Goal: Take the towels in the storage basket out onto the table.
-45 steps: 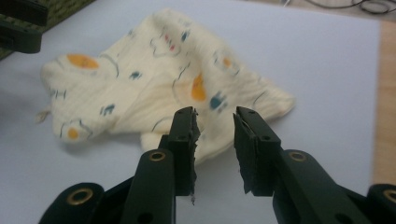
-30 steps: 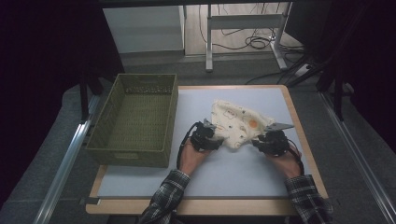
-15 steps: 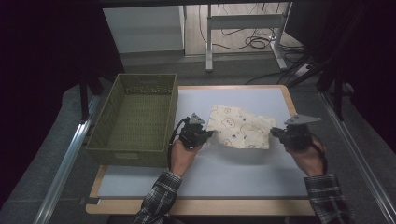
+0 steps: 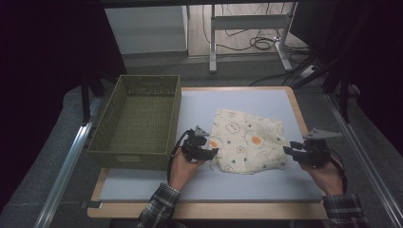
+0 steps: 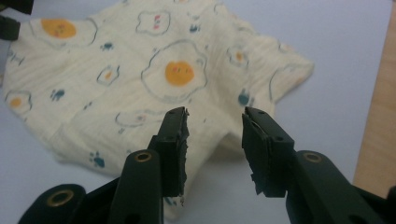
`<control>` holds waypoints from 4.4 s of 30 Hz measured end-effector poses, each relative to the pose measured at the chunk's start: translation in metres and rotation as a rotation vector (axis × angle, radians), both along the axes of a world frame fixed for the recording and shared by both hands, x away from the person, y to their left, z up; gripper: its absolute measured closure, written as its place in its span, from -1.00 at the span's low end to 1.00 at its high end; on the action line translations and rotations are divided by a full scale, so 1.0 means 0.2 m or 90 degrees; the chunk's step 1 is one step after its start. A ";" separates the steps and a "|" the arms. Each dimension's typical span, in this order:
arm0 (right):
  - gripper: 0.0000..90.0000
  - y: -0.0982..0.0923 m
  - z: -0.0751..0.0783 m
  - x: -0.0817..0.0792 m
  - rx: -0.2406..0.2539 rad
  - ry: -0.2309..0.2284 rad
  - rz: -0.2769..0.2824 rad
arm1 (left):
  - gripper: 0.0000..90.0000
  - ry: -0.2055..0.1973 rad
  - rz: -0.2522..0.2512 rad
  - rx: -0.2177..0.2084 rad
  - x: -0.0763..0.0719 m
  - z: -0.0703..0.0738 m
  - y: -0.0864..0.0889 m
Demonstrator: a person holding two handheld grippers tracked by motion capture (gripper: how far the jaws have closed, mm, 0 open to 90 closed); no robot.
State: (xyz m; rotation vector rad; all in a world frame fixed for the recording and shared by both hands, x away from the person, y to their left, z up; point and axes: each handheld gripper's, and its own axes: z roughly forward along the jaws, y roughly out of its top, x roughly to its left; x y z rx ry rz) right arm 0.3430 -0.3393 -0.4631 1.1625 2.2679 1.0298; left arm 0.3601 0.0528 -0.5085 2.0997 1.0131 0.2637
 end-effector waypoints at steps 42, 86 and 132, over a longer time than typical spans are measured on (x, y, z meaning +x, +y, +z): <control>0.57 -0.10 -0.12 -0.34 0.050 0.020 -0.023 | 0.04 0.002 -0.047 -0.009 -0.23 -0.04 0.11; 0.47 -0.02 -0.26 -0.43 0.007 0.030 0.023 | 0.19 -0.053 -0.062 0.024 -0.35 -0.17 0.03; 0.50 -0.05 -0.17 -0.19 0.047 0.026 0.012 | 0.19 -0.046 -0.018 -0.031 -0.11 -0.09 0.06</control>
